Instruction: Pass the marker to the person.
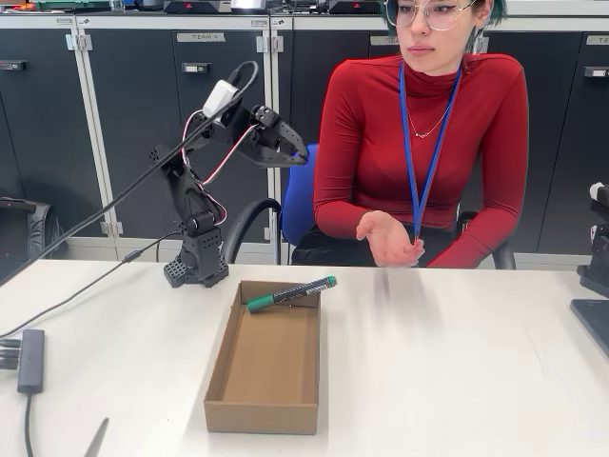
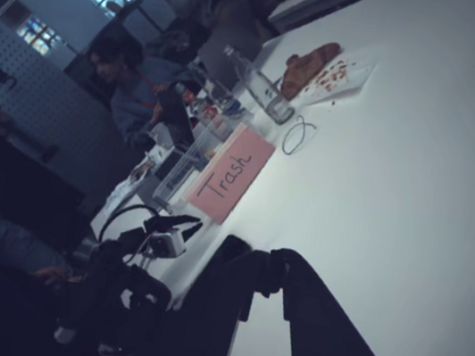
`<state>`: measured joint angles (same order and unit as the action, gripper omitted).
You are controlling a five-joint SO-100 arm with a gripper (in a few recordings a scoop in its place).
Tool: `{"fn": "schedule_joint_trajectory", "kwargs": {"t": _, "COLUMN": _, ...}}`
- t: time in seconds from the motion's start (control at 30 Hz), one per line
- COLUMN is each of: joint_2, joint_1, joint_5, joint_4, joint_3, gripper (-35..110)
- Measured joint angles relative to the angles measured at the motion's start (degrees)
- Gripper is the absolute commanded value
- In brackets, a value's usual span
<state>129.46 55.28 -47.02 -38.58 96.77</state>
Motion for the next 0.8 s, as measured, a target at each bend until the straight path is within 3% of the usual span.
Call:
{"fn": "schedule_joint_trajectory", "kwargs": {"t": 0.3, "joint_2": -8.09, "joint_1": 9.58, "joint_5": -16.96, "joint_4": -11.78, "joint_3": -9.32, "gripper": -5}}
{"fn": "schedule_joint_trajectory", "kwargs": {"t": 0.8, "joint_2": -9.93, "joint_1": 13.45, "joint_5": -47.9, "joint_4": -27.33, "joint_3": -10.81, "gripper": -5}}
